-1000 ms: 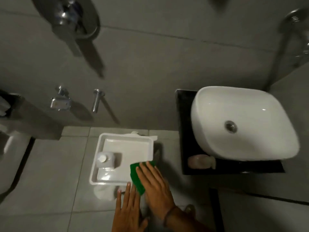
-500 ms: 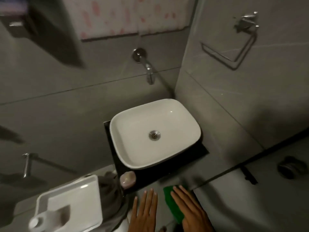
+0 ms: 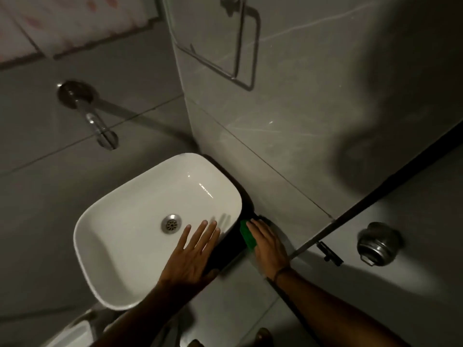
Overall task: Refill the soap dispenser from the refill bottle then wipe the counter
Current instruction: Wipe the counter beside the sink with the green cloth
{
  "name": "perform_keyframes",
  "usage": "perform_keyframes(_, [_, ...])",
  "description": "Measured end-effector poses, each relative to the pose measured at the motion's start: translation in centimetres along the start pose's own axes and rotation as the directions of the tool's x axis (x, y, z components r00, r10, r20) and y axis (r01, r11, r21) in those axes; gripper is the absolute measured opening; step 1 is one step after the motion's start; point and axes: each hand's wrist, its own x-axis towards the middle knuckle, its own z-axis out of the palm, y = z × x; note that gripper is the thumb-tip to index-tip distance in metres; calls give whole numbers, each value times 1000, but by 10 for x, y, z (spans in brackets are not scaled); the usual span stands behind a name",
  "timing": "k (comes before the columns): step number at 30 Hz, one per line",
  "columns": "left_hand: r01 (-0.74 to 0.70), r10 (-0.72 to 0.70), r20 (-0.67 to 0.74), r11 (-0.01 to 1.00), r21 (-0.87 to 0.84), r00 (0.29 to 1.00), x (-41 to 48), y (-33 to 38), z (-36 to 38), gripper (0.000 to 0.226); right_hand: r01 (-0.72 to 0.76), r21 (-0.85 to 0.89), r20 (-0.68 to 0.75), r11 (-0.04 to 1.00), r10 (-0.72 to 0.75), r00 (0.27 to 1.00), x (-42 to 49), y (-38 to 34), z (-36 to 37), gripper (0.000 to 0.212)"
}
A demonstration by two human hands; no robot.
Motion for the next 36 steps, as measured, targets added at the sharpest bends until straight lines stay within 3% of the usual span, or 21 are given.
perform_keyframes(5, [-203,218,-94,968,144,971,14,-23,25,72,-21,-181,147,983,48,988,12,6,30,66])
perform_keyframes(8, [-273,287,-117,954,128,951,19,-31,36,74,-20,-272,92,962,47,995,2,3,38,62])
perform_keyframes(16, [-295,291,-57,951,-89,955,19,-44,48,78,-96,-208,23,973,103,994,23,-15,61,49])
perform_keyframes(19, [-290,291,-9,948,-131,957,16,-44,44,79,41,-204,16,978,-38,999,3,-23,81,48])
perform_keyframes(23, [-311,318,24,937,-159,948,5,-49,37,80,189,-195,135,962,-165,977,-43,-23,97,67])
perform_keyframes(27, [-326,337,52,933,-153,940,-3,-55,24,76,49,-189,80,981,-35,996,-31,-10,78,72])
perform_keyframes(31, [-320,330,52,936,-144,942,-8,-52,15,73,-24,-128,106,991,38,994,-8,-35,77,57])
perform_keyframes(36, [-300,321,112,939,-167,940,-19,-58,12,73,252,-139,161,958,-229,960,-58,-73,119,66])
